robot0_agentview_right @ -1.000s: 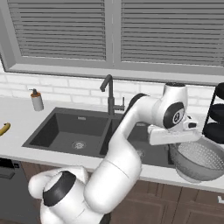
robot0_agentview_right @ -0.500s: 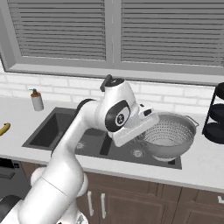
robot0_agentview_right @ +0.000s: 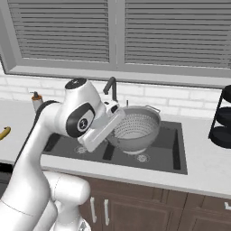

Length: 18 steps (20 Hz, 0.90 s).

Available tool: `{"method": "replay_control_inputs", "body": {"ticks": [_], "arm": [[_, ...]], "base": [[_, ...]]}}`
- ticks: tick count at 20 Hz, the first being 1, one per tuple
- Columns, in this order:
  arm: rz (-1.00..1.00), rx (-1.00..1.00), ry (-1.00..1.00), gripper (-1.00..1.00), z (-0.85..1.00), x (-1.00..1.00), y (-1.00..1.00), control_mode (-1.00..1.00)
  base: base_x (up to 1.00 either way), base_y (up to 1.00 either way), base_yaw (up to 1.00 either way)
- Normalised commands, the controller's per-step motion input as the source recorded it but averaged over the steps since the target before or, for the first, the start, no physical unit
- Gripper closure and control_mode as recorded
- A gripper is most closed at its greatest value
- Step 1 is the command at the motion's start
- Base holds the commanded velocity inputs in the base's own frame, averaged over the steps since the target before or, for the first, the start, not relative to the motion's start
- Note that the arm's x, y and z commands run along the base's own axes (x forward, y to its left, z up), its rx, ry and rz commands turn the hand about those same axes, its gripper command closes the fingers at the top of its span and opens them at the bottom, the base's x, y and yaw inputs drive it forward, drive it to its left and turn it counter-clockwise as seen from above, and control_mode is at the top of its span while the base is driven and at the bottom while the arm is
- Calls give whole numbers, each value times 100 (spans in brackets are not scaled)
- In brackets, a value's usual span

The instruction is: Put the colander in the sink, put the banana in the colander, and turn on the sink faucet and pour water over the colander.

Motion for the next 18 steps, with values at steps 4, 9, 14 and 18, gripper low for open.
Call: {"method": "replay_control_inputs", "body": {"ticks": [4,9,14,18], "arm": [[23,8,0,100,19,-11,100,-100],[24,7,0,100,2,0,100,-100],[23,11,0,100,-2,0,100,-100],[18,22,0,100,-8,20,97,-100]], "base": [[0,0,0],[0,0,0],[0,0,0],[0,0,0]]}}
